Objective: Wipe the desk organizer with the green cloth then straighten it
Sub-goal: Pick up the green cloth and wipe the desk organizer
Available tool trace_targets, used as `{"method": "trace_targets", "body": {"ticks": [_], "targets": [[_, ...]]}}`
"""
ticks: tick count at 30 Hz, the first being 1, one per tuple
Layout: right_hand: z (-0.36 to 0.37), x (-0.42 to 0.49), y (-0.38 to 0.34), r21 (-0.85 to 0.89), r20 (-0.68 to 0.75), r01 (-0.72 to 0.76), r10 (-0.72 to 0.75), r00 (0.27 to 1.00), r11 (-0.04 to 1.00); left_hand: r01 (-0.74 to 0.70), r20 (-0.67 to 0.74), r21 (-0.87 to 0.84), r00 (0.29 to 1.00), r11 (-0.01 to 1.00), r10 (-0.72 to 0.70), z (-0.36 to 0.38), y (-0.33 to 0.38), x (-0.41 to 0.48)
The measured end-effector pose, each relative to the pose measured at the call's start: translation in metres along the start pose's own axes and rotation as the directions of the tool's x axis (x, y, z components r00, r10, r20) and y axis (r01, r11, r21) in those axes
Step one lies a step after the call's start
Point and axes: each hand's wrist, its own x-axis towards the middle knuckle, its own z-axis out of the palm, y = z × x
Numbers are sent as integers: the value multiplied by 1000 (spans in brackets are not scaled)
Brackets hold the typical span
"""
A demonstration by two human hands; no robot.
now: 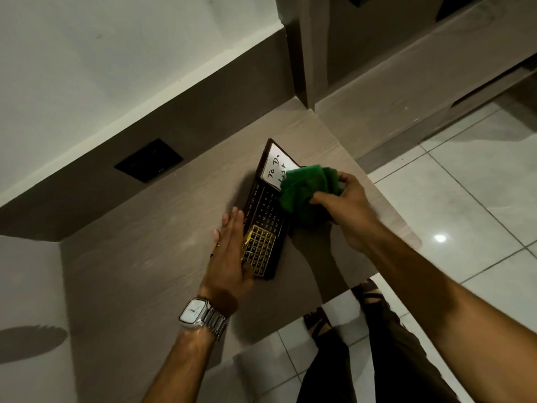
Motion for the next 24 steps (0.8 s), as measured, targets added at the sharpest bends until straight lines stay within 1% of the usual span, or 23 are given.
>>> {"method": "trace_targets", "body": {"ticks": [1, 2, 3, 4, 5, 6, 7, 8, 9, 10, 11, 12, 13, 14, 15, 16, 17, 18, 19, 20, 22, 24], "targets": [[4, 0, 4, -34, -37, 23, -24, 999, 999, 4, 1, 1, 1000, 1000, -4, 0, 0, 0], [9, -4, 9, -127, -27, 62, -66, 997, 990, 6, 1, 5, 1000, 1000, -6, 0, 0, 1], [14, -10, 17, -285, 42, 123, -115, 992, 951, 9, 1, 11, 1000, 1000, -9, 0, -1, 1], [20, -21, 25, -451, 155, 206, -151, 976, 868, 12, 0, 17, 1000, 1000, -12, 1, 0, 1], [24, -32, 34, -579, 274, 311, -180, 945, 754, 13, -4, 18, 1000, 1000, -13, 0, 0, 1], [27, -42, 41, -639, 372, 417, -214, 903, 647, 12, -7, 15, 1000, 1000, -11, 0, 0, 0], [26, -48, 45, -650, 423, 493, -263, 867, 579, 7, -9, 9, 1000, 1000, -7, 0, 0, 0], [21, -50, 42, -640, 414, 525, -324, 851, 561, 5, -10, 4, 1000, 1000, -4, -1, 0, -1], [14, -45, 37, -623, 335, 522, -404, 851, 582, 3, -10, 2, 1000, 1000, -3, -1, -1, 0], [7, -39, 31, -628, 217, 504, -489, 845, 593, 1, -9, 1, 1000, 1000, -1, -1, -1, -1], [2, -31, 27, -662, 95, 478, -568, 818, 577, 2, -8, 1, 1000, 1000, -2, -1, -2, -1], [1, -25, 25, -684, 17, 454, -610, 793, 571, 3, -7, 0, 1000, 1000, -3, -1, -2, -1], [2, -21, 26, -687, 18, 482, -651, 759, 544, 7, -4, -1, 1000, 1000, -7, -1, -2, -1], [8, -21, 30, -649, 120, 552, -646, 754, 523, 13, -1, 1, 1000, 1000, -13, 0, -2, 0], [14, -27, 37, -571, 290, 644, -609, 739, 510, 18, 1, 3, 1000, 1000, -18, 0, -2, 0], [16, -32, 49, -507, 455, 724, -569, 685, 467, 23, 0, 6, 1000, 1000, -23, 0, -2, 0], [16, -38, 62, -482, 622, 809, -519, 587, 336, 24, -1, 10, 1000, 1000, -24, 0, -2, -1], [11, -42, 70, -462, 728, 863, -468, 501, 205, 21, 0, 11, 1000, 1000, -21, 0, -2, -1], [5, -36, 72, -459, 766, 877, -438, 471, 141, 16, -1, 10, 1000, 1000, -16, 0, -1, -1], [-1, -25, 65, -482, 759, 866, -431, 488, 131, 14, -5, 9, 1000, 1000, -14, 0, 0, -1], [-4, 2, 37, -589, 666, 797, -477, 573, 135, 8, -6, 12, 1000, 1000, -8, -1, 1, -1], [-2, 22, 16, -667, 575, 730, -520, 631, 148, 5, 0, 14, 1000, 1000, -5, -2, 1, -1]]}}
